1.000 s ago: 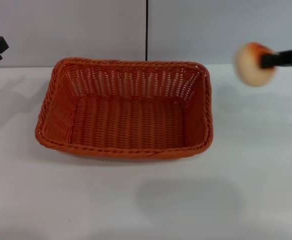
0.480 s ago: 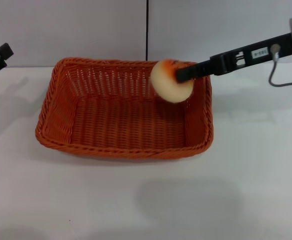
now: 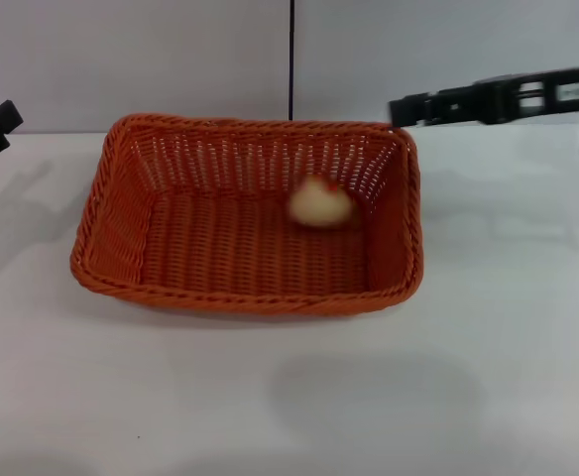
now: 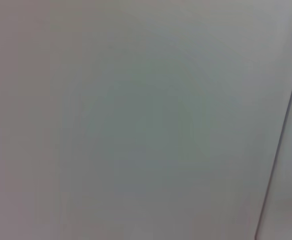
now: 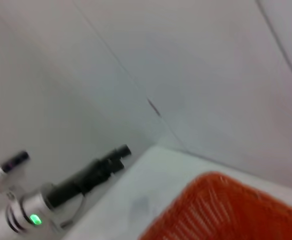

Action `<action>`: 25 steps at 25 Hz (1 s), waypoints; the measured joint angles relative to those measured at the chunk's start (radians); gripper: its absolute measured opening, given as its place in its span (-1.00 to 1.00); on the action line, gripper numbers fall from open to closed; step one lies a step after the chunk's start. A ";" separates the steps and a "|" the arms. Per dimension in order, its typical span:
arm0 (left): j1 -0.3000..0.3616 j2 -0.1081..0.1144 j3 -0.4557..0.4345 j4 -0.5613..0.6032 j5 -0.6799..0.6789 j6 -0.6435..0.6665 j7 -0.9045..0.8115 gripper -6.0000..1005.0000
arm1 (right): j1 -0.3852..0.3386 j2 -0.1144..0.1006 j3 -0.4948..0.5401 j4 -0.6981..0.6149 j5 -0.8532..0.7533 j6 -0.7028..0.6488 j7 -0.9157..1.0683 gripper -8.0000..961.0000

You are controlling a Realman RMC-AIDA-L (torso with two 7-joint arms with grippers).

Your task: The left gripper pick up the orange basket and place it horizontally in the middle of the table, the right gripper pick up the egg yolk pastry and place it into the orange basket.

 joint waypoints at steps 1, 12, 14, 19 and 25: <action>0.005 0.000 -0.005 -0.004 -0.002 0.000 0.016 0.61 | -0.029 -0.001 0.000 -0.019 0.038 -0.007 -0.015 -0.12; 0.009 -0.003 -0.167 -0.187 -0.010 0.089 0.252 0.61 | -0.381 0.048 0.171 0.183 0.610 -0.018 -0.650 0.16; 0.009 -0.002 -0.208 -0.226 -0.013 0.119 0.307 0.61 | -0.394 0.047 0.190 0.226 0.637 -0.020 -0.704 0.16; 0.019 -0.003 -0.306 -0.317 -0.017 0.177 0.444 0.61 | -0.424 0.046 0.290 0.416 0.697 -0.025 -0.943 0.16; 0.028 -0.003 -0.353 -0.368 -0.019 0.188 0.532 0.61 | -0.416 0.053 0.354 0.513 0.703 -0.018 -1.151 0.16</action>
